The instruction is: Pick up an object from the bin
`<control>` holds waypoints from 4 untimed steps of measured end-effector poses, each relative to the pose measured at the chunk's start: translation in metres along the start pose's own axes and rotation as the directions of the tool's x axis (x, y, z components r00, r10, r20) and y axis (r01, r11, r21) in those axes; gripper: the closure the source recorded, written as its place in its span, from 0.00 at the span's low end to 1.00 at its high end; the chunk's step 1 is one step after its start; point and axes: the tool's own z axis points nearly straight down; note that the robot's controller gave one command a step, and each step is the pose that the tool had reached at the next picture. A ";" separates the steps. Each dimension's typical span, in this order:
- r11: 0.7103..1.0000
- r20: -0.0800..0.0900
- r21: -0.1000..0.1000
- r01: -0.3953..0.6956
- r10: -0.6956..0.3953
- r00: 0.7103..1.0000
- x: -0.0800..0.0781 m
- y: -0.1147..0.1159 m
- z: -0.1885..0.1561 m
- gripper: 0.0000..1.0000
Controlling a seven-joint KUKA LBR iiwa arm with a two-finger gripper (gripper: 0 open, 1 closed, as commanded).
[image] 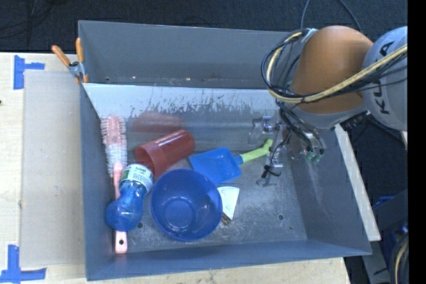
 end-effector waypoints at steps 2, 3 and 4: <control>0.983 0.008 0.001 0.183 -0.183 0.983 -0.011 0.005 0.048 0.00; 0.801 0.007 0.006 0.598 -0.598 0.801 -0.021 0.012 0.108 0.00; 0.702 0.005 0.003 0.713 -0.713 0.702 -0.007 0.016 0.133 0.00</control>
Offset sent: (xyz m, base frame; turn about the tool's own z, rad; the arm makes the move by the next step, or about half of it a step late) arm 0.0241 0.0104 -0.1330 -0.4587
